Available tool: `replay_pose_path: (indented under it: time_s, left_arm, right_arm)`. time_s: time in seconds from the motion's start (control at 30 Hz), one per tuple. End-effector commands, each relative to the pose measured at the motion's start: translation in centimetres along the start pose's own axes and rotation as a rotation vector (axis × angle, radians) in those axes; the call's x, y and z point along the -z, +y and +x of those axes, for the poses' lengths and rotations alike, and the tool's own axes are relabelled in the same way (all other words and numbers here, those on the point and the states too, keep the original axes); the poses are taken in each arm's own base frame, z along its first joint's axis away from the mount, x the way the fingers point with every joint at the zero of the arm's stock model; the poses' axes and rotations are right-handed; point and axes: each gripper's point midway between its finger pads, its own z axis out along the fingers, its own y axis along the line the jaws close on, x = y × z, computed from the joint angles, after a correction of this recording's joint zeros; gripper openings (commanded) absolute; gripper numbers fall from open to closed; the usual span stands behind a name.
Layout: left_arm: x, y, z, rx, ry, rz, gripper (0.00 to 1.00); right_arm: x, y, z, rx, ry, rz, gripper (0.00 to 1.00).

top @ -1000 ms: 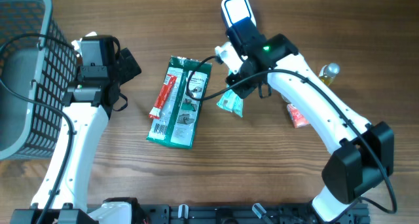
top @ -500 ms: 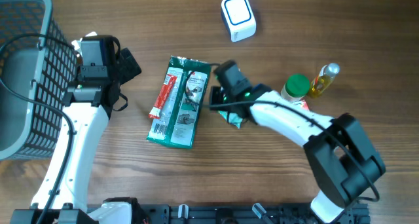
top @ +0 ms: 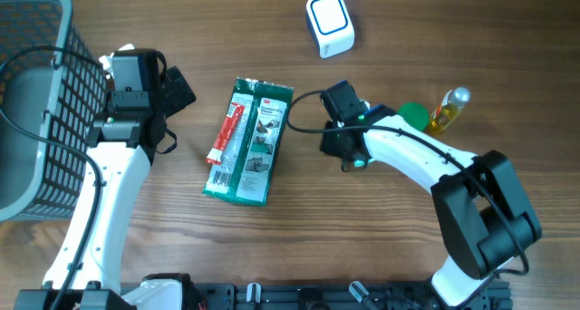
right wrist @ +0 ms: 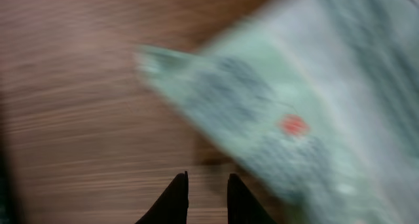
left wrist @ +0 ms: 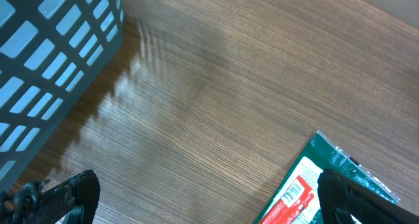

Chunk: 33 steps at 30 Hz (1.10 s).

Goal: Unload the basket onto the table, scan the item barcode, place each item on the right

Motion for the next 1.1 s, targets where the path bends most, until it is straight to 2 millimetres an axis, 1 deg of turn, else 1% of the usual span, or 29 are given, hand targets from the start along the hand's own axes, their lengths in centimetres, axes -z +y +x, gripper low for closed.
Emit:
replay_pose_path:
  time_s: [0.0, 0.03, 0.07, 0.1, 0.13, 0.17, 0.23, 0.3, 0.33, 0.43, 0.47, 0.5, 0.53, 0.6, 0.67, 0.7, 0.73, 0.77, 0.83, 0.9, 0.93, 1.0, 1.07]
  left_arm:
    - [0.1, 0.2, -0.4, 0.004, -0.013, -0.011, 1.0]
    - [0.1, 0.2, -0.4, 0.004, -0.013, -0.011, 1.0]
    - [0.1, 0.2, -0.4, 0.004, -0.013, -0.011, 1.0]
    - [0.1, 0.2, -0.4, 0.004, -0.013, -0.01, 1.0]
    - [0.1, 0.2, -0.4, 0.004, -0.013, -0.01, 1.0]
    - [0.1, 0.2, -0.4, 0.004, -0.013, -0.01, 1.0]
    - [0.1, 0.2, -0.4, 0.004, -0.013, -0.011, 1.0]
    - [0.1, 0.2, -0.4, 0.004, -0.013, -0.011, 1.0]
    - [0.1, 0.2, -0.4, 0.004, -0.013, -0.011, 1.0]
    - [0.1, 0.2, -0.4, 0.004, -0.013, -0.011, 1.0]
    - [0.1, 0.2, -0.4, 0.004, -0.013, -0.011, 1.0]
    - [0.1, 0.2, -0.4, 0.004, -0.013, -0.011, 1.0]
    - [0.1, 0.2, -0.4, 0.004, -0.013, -0.011, 1.0]
    - [0.1, 0.2, -0.4, 0.004, -0.013, -0.011, 1.0]
    - [0.1, 0.2, -0.4, 0.004, -0.013, -0.01, 1.0]
    - [0.1, 0.2, -0.4, 0.004, -0.013, -0.011, 1.0]
    - [0.1, 0.2, -0.4, 0.004, -0.013, -0.011, 1.0]
    - [0.1, 0.2, -0.4, 0.004, -0.013, -0.011, 1.0]
    - [0.1, 0.2, -0.4, 0.004, -0.013, -0.011, 1.0]
    - [0.1, 0.2, -0.4, 0.004, -0.013, -0.01, 1.0]
    - [0.1, 0.2, -0.4, 0.004, -0.013, -0.01, 1.0]
    - [0.1, 0.2, -0.4, 0.004, -0.013, -0.011, 1.0]
    - [0.1, 0.2, -0.4, 0.004, -0.013, -0.01, 1.0]
  right_arm:
    - [6.5, 10.7, -2.3, 0.154, -0.062, -0.345, 0.27]
    - [7.6, 13.2, -2.3, 0.189, -0.087, -0.424, 0.28]
    - [8.7, 15.9, -2.2, 0.23, -0.127, -0.51, 0.31]
    - [9.9, 19.4, -1.8, 0.29, -0.193, -0.605, 0.31]
    - [10.2, 21.3, -1.1, 0.323, -0.235, -0.639, 0.38]
    - [9.7, 22.5, -0.5, 0.342, -0.261, -0.64, 0.4]
    - [7.6, 23.6, 1.0, 0.362, -0.273, -0.608, 0.44]
    - [5.4, 25.3, 2.7, 0.384, -0.262, -0.63, 0.5]
    - [3.9, 26.0, 3.5, 0.359, -0.243, -0.643, 0.5]
    - [-0.2, 26.9, 5.4, 0.304, -0.207, -0.65, 0.5]
    - [-1.2, 26.9, 5.6, 0.28, -0.205, -0.641, 0.54]
    - [-2.3, 26.9, 6.1, 0.281, -0.211, -0.63, 0.6]
    - [-3.1, 27.0, 6.4, 0.284, -0.222, -0.621, 0.61]
    - [-3.5, 26.9, 6.9, 0.293, -0.214, -0.61, 0.59]
    - [-2.8, 26.4, 6.7, 0.29, -0.21, -0.588, 0.59]
    - [-2.1, 25.8, 6.3, 0.287, -0.222, -0.553, 0.58]
    - [-1.5, 24.4, 5.6, 0.273, -0.24, -0.481, 0.58]
    - [-1.3, 23.2, 5.3, 0.27, -0.242, -0.421, 0.58]
    - [-1.7, 20.8, 5.2, 0.307, -0.223, -0.322, 0.58]
    - [-2.1, 19.3, 5.6, 0.384, -0.179, -0.272, 0.58]
    - [-1.7, 18.8, 5.7, 0.43, -0.153, -0.272, 0.57]
    - [0.8, 17.6, 4.8, 0.486, -0.147, -0.254, 0.5]
    - [3.8, 15.7, 3.4, 0.485, -0.15, -0.223, 0.5]
